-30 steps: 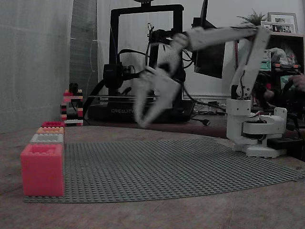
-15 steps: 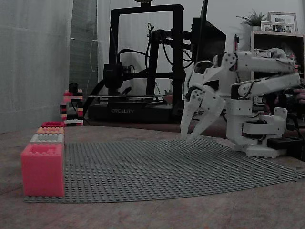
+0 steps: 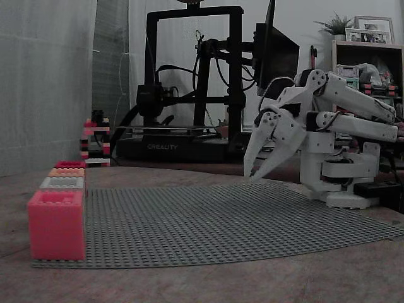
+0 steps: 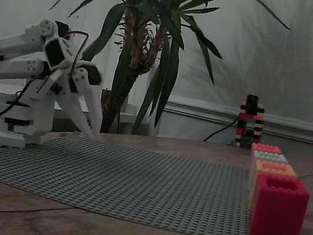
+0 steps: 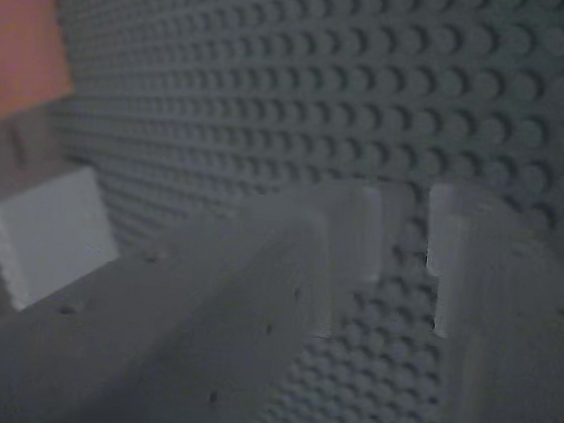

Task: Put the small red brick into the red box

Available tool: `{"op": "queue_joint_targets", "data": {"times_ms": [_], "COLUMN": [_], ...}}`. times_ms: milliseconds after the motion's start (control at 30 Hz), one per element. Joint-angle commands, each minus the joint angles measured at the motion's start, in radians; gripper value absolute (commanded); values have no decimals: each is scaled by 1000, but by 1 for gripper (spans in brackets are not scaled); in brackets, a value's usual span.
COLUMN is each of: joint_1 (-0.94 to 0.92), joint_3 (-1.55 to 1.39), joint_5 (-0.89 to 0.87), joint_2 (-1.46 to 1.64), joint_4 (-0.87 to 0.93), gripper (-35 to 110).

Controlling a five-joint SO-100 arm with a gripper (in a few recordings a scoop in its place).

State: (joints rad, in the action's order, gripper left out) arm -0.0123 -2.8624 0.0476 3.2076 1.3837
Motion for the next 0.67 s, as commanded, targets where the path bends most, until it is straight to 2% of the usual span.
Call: {"op": "queue_joint_targets", "data": {"times_ms": [0, 633], "joint_1": [2, 2], "joint_3": [2, 2], "joint_5": [-11, -18], "joint_2": [14, 14], "joint_4": [21, 21], "gripper": [0, 0]}}
